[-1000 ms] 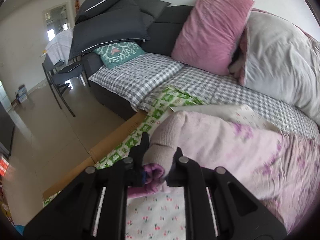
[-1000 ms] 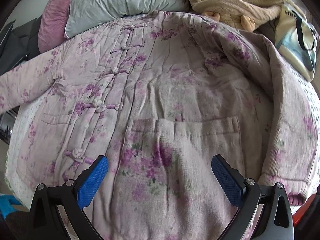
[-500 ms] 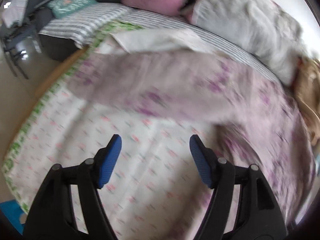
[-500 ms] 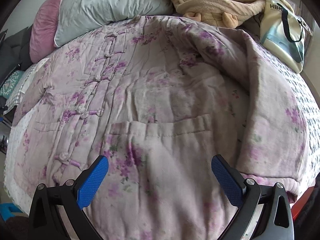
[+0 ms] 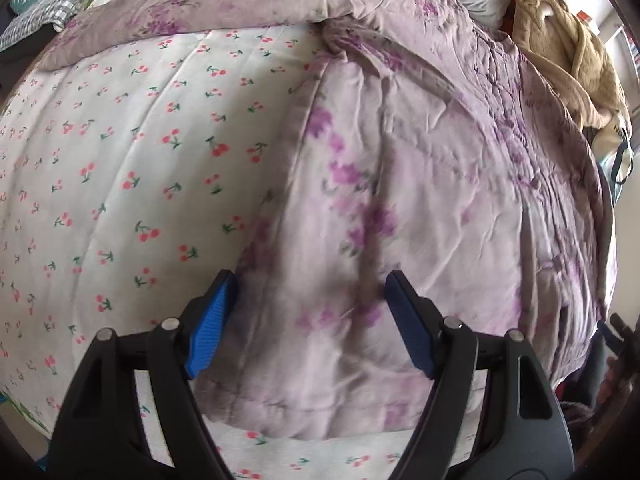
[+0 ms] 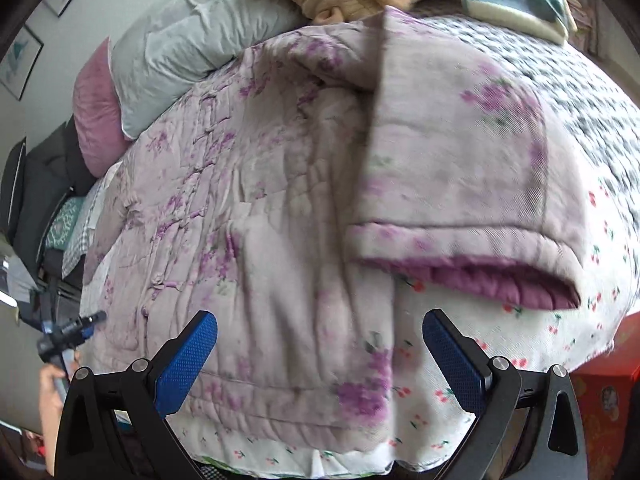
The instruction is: Fold large clothes
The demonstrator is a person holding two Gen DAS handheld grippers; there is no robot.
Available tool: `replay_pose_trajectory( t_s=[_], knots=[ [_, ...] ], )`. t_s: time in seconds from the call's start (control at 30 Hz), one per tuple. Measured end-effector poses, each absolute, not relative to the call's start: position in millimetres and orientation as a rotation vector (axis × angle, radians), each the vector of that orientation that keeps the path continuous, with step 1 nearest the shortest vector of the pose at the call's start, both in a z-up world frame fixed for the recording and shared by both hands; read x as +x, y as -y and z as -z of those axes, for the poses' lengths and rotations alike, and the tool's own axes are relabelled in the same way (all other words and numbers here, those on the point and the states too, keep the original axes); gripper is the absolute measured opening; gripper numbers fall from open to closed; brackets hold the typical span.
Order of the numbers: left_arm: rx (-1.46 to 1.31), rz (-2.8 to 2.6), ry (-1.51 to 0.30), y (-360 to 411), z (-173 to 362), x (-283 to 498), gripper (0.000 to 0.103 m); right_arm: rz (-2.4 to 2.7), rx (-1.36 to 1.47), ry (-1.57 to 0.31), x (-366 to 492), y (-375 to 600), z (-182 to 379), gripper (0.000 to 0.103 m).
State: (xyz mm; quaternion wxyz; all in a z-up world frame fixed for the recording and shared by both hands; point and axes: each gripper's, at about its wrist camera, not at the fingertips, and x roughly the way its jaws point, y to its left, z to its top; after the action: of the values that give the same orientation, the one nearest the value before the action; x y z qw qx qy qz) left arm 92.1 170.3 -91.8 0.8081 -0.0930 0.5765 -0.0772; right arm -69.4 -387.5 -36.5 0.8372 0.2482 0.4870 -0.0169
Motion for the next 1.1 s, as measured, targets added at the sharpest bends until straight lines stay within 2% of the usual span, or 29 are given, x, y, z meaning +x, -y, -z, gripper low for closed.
replay_pose_trajectory(
  t_s=[0.1, 0.17, 0.23, 0.4, 0.47, 0.53, 0.6, 0.63, 0.67, 0.73, 0.83, 0.93, 1.0, 1.1],
  knots=[
    [-0.250, 0.195, -1.266, -178, 105, 89, 0.077, 0.043, 0.578, -1.069, -75, 398, 55, 0.094],
    [-0.246, 0.206, -1.267, -180, 107, 87, 0.077, -0.030, 0.699, -1.087, -77, 402, 71, 0.080],
    [-0.227, 0.221, -1.263, -178, 108, 83, 0.077, -0.126, 0.807, -1.144, -73, 397, 92, 0.072],
    [-0.206, 0.232, -1.267, -174, 112, 74, 0.077, -0.059, 0.607, -1.197, -59, 370, 97, 0.069],
    [-0.190, 0.231, -1.259, -171, 111, 72, 0.077, -0.046, 0.562, -1.181, -58, 362, 92, 0.044],
    [-0.192, 0.234, -1.255, -169, 111, 72, 0.074, -0.041, 0.557, -1.151, -60, 360, 82, 0.028],
    [-0.176, 0.241, -1.251, -164, 111, 72, 0.064, -0.058, 0.565, -1.095, -62, 360, 63, 0.025],
    [-0.170, 0.258, -1.245, -160, 108, 70, 0.042, -0.068, 0.557, -1.057, -64, 359, 50, 0.023],
    [-0.172, 0.272, -1.238, -159, 104, 69, 0.026, -0.073, 0.549, -1.027, -65, 359, 39, 0.022],
    [-0.185, 0.278, -1.194, -159, 85, 63, 0.018, -0.082, 0.525, -0.973, -67, 358, 10, 0.020],
    [-0.323, 0.355, -1.020, -174, 24, 39, 0.016, -0.083, 0.459, -0.890, -73, 355, -40, 0.019],
    [-0.404, 0.387, -0.937, -187, -23, 10, 0.016, -0.054, 0.365, -0.862, -79, 348, -77, 0.018],
    [-0.407, 0.398, -0.940, -190, -35, -7, 0.016, -0.016, 0.299, -0.884, -83, 347, -85, 0.018],
    [-0.285, 0.380, -1.062, -179, -10, -20, 0.018, 0.034, 0.213, -0.985, -84, 353, -64, 0.021]
  ],
)
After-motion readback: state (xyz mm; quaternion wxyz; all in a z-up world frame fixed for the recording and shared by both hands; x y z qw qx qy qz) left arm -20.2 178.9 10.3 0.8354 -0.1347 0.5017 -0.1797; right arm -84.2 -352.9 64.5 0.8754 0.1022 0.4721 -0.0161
